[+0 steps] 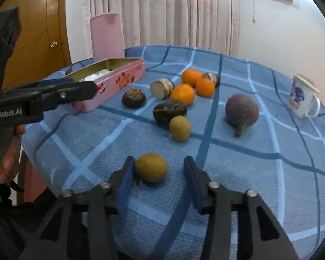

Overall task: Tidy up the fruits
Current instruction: 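Grasp a yellow-brown round fruit with the right gripper while the left grasps a dark brown fruit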

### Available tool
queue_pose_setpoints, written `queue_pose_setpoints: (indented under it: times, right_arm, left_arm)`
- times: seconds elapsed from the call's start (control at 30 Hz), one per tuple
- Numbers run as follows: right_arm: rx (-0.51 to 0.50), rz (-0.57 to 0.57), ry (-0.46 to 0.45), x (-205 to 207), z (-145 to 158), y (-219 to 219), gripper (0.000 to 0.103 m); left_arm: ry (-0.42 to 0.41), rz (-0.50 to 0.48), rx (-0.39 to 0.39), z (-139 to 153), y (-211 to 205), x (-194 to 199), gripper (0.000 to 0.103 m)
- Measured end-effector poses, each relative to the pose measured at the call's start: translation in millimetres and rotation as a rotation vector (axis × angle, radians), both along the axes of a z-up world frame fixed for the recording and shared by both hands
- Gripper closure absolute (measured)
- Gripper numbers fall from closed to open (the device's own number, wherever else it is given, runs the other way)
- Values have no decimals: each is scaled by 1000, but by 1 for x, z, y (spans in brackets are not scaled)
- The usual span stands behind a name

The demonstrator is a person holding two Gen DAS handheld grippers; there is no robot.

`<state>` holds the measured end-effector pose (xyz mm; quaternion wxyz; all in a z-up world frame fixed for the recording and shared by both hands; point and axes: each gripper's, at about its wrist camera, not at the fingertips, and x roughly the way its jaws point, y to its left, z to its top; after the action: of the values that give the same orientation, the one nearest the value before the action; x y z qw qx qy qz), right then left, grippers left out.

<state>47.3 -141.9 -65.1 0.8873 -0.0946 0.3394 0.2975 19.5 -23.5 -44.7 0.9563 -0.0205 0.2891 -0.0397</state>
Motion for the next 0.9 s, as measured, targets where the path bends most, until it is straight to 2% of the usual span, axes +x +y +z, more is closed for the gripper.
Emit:
queue_pose_setpoints:
  times: [0.03,0.4,0.5,0.67,0.8,0.9]
  right_arm:
    - [8,1,1,1,0,-1,71]
    - [34,-110,-41,15,8,-31,71]
    - [40,-126,-43,17,8,-38,71]
    - [56,-129,-49,18,8,-44,71]
    - [63,-130,-48,17,6,-47,71]
    - [68,-131,-58,16,7,-48,71]
  left_arm:
    - [3,-12,4,0,-4,3,21]
    - [56,-131,16,-3,-49,46,24]
    - [95,-139,0,-7,-58,62,33]
    - [168,-156,-29,-17,-67,82,39]
    - [183,-151,-48,-22,-68,86,61]
    - [184,-143,-84,-23,-61,89,61]
